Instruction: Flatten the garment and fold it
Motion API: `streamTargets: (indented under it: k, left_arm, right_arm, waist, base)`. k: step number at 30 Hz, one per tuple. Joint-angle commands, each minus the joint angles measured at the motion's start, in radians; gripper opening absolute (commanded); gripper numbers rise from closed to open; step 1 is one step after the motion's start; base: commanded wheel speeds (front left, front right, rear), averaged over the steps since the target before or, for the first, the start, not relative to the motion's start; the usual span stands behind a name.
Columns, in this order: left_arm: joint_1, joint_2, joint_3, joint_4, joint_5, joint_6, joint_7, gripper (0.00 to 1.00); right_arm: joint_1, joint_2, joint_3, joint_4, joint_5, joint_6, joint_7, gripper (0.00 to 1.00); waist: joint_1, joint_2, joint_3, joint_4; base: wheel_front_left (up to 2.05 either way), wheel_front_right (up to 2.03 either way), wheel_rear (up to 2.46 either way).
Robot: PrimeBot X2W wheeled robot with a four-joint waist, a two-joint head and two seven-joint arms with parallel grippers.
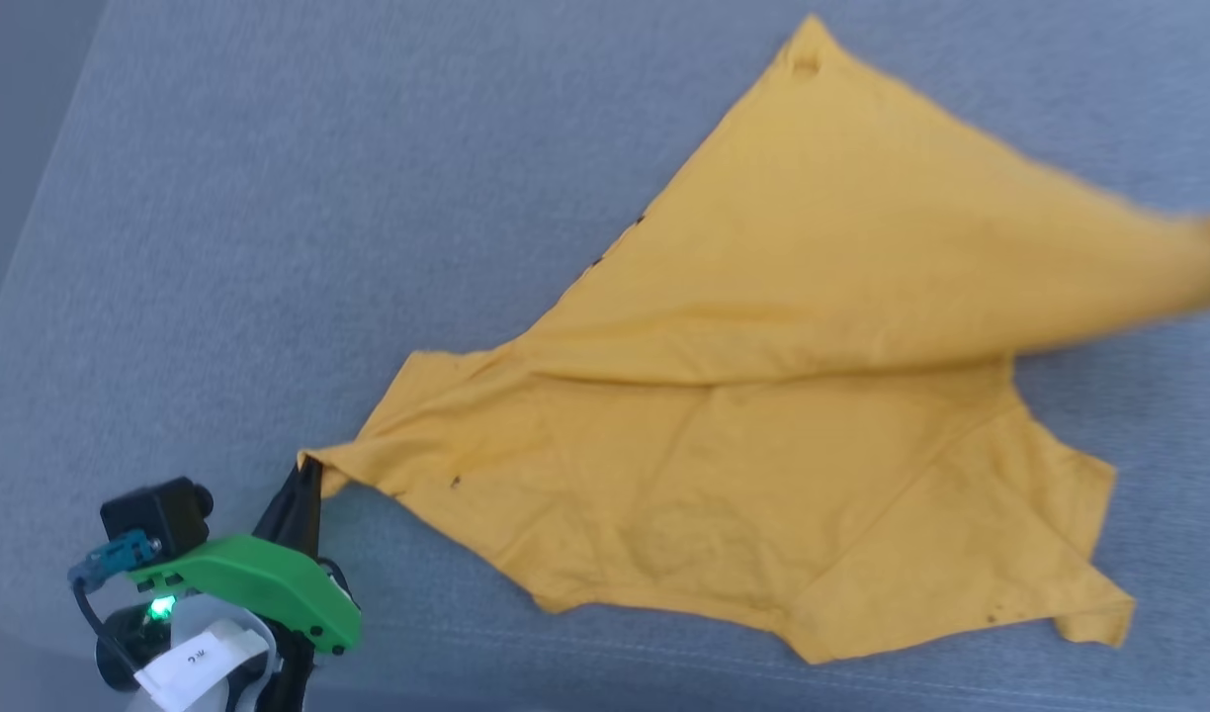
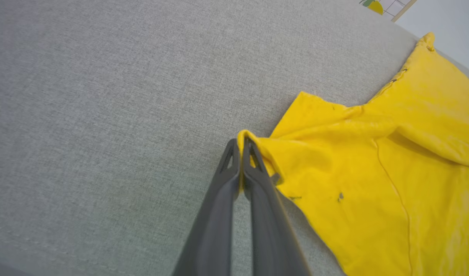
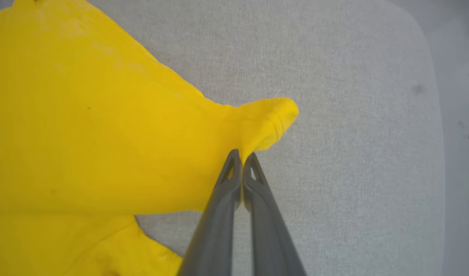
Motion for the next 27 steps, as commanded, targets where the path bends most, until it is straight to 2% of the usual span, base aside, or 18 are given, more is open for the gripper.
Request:
streamTargets:
  k: [1,7,8,11,15,16,17,20,24,27]
  left_arm:
    - [0.020,-0.004,0.000,0.005,0.000,0.008,0.000,0.00]
    - [0.042,-0.011,-0.006,0.023,-0.008,0.014,0.002,0.00]
    - [0.045,-0.013,-0.009,0.033,-0.010,0.013,0.002,0.00]
    - [0.049,-0.019,-0.011,0.055,-0.016,0.011,-0.001,0.00]
    - [0.053,-0.027,-0.013,0.084,-0.023,0.007,-0.008,0.00]
    - [0.054,-0.028,-0.014,0.090,-0.023,0.006,-0.009,0.00]
    - [0.056,-0.029,-0.015,0.096,-0.024,0.006,-0.011,0.00]
    - [0.060,-0.030,-0.014,0.107,-0.026,0.006,-0.016,0.00]
    - [0.066,-0.031,-0.010,0.111,-0.028,0.009,-0.027,0.00]
    - [0.064,-0.029,-0.008,0.106,-0.028,0.011,-0.031,0.00]
  right_arm:
    - [0.095,0.028,-0.005,-0.026,0.016,-0.001,-0.005,0.00]
    - [0.404,0.186,-0.037,-0.073,0.041,-0.001,-0.090,0.00]
    - [0.474,0.237,-0.050,-0.059,0.040,-0.001,-0.125,0.00]
    - [0.554,0.284,-0.063,-0.021,0.051,-0.001,-0.168,0.00]
    - [0.584,0.299,-0.091,0.028,0.079,-0.001,-0.255,0.00]
    - [0.581,0.299,-0.092,0.036,0.102,-0.001,-0.283,0.29]
    - [0.575,0.299,-0.098,0.041,0.129,-0.001,-0.320,1.00]
    - [0.556,0.300,-0.109,0.030,0.181,-0.001,-0.411,1.00]
    - [0.518,0.300,-0.115,-0.044,0.241,-0.001,-0.523,1.00]
    - [0.468,0.300,-0.097,-0.104,0.240,-0.001,-0.578,1.00]
  waist:
    - [0.0001,0.0000,-0.155,-0.136]
    - [0.0001,0.0000,-0.174,-0.151]
    - [0.0001,0.0000,-0.177,-0.147]
    - [0.0001,0.0000,-0.181,-0.139]
    - [0.0001,0.0000,-0.190,-0.132]
    - [0.0001,0.0000,-0.196,-0.131]
    - [0.0001,0.0000,-0.200,-0.131]
    - [0.0001,0.0000,-0.212,-0.131]
    - [0.0001,0.0000,-0.219,-0.135]
    - [0.0001,0.0000,-0.209,-0.134]
  base:
    - [0.00,0.00,0.00]
    - [0.00,0.00,0.00]
    - [0.00,0.00,0.00]
    - [0.00,0.00,0.00]
    - [0.00,0.00,0.00]
    - [0.00,0.00,0.00]
    - [0.00,0.00,0.00]
    - [0.00,0.00,0.00]
    - [0.00,0.00,0.00]
    - [0.00,0.00,0.00]
